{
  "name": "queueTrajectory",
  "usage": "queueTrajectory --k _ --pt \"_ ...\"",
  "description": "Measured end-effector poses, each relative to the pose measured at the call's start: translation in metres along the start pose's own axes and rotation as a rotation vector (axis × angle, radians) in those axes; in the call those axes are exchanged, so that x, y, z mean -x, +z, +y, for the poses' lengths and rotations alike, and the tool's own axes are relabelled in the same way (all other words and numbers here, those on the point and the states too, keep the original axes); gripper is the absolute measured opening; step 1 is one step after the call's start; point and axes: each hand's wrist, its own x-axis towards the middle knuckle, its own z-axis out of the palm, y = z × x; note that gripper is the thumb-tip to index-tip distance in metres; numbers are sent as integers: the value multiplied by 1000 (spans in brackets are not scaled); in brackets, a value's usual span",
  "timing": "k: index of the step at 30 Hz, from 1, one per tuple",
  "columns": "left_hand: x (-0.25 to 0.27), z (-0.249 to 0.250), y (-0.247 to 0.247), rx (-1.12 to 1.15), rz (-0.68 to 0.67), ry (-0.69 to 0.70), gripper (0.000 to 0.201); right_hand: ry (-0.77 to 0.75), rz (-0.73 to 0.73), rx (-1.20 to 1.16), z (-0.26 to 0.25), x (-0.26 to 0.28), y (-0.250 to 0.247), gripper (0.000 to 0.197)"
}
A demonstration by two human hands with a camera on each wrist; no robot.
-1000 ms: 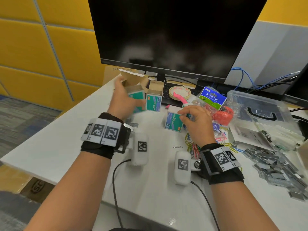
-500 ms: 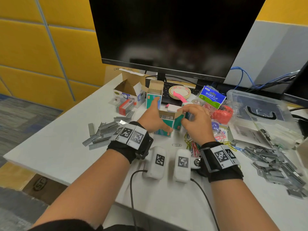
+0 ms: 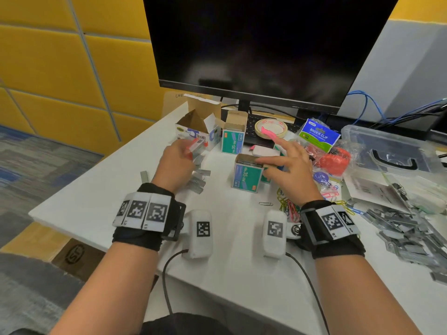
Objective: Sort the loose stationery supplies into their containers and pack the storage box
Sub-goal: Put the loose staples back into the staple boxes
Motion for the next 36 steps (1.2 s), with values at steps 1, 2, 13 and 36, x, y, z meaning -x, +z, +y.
queueTrajectory --k 1,2,13,36 --pt "-1 -5 -3 -25 24 -9 45 1 -3 3 -1 0 0 25" --pt "-2 -9 -5 -60 26 -17 42 2 -6 11 -1 1 -1 23" --pt "-6 -5 5 -679 -278 -50 50 -3 17 -7 1 0 1 36" --pt "-17 -1 11 -258 37 88 17 -48 115 -49 6 -2 5 32"
